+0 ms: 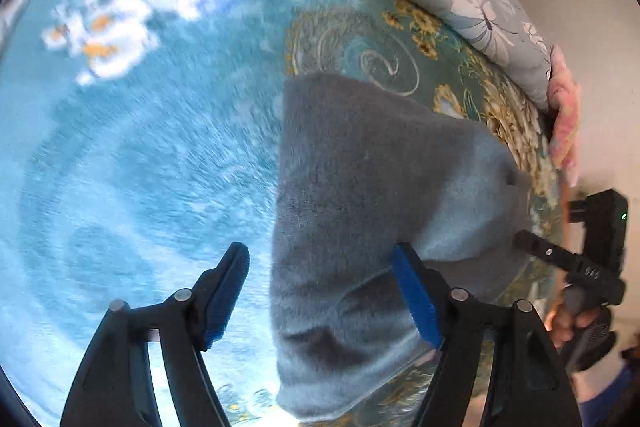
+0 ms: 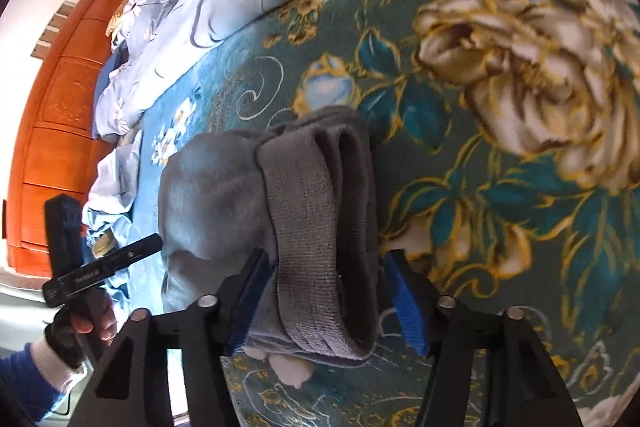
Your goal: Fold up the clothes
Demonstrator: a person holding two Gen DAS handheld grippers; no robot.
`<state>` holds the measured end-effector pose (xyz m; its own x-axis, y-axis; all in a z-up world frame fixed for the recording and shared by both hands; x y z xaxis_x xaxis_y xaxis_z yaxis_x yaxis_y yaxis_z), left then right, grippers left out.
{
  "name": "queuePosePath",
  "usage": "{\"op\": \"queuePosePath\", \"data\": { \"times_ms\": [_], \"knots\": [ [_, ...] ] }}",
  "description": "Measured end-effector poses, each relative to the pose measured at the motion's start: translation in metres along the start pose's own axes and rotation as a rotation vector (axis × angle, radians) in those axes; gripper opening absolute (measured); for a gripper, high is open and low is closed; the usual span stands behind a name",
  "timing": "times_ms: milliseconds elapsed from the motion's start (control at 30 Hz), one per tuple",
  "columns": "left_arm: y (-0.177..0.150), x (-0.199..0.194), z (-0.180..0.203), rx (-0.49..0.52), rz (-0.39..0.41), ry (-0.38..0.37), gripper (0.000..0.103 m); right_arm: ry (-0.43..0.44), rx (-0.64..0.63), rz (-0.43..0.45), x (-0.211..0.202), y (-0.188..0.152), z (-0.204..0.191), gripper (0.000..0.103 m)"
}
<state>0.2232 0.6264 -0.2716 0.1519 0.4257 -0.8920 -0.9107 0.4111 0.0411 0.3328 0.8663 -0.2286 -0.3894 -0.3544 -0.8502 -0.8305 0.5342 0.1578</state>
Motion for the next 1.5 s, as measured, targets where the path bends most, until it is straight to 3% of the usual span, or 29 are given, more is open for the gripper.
{"op": "queuePosePath", "data": {
  "times_ms": [233,533,733,967,1067,1233,1433,1500],
  "knots": [
    [0.005,0.025,-0.002,0.005,-0.069,-0.085,0.077,0.106,0.056,-0.020,0.023,0.005,0.013,0.070],
    [0.011,0.017,-0.003,-0.019,-0.065,-0.215,0.079,0.201,0.089,-0.047,0.036,0.006,0.022,0.070],
    [0.004,0.037,0.006,0.065,-0.128,-0.178,0.079,0.195,0.083,-0.059,0.041,0.006,0.021,0.071],
    [0.003,0.034,0.002,0.026,-0.113,-0.191,0.079,0.175,0.094,-0.053,0.042,0.007,0.020,0.071],
    [0.005,0.034,0.001,-0.036,-0.117,-0.208,0.077,0.165,0.113,-0.049,0.042,0.007,0.020,0.069],
    [0.003,0.029,0.004,-0.059,-0.109,-0.169,0.061,0.149,0.131,-0.041,0.040,0.006,0.015,0.050],
    [0.003,0.015,0.025,0.010,-0.073,-0.089,0.033,0.125,0.136,0.002,0.030,0.002,0.009,0.036],
    [0.000,0.003,0.031,0.023,-0.054,-0.072,0.029,0.129,0.135,0.021,0.024,0.000,0.005,0.033]
  ]
}}
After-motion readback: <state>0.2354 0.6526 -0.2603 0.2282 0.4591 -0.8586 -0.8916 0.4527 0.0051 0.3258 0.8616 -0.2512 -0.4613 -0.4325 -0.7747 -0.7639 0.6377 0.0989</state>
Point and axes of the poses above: each gripper's, at about its wrist camera, not at the fingertips, and x roughly the way its jaws point, z to its right, y to its top, the point moved 5 cm from there along x, roughly the way its jaws point, and after that the axes turned 4 degrees about -x, right-handed, at the moved point
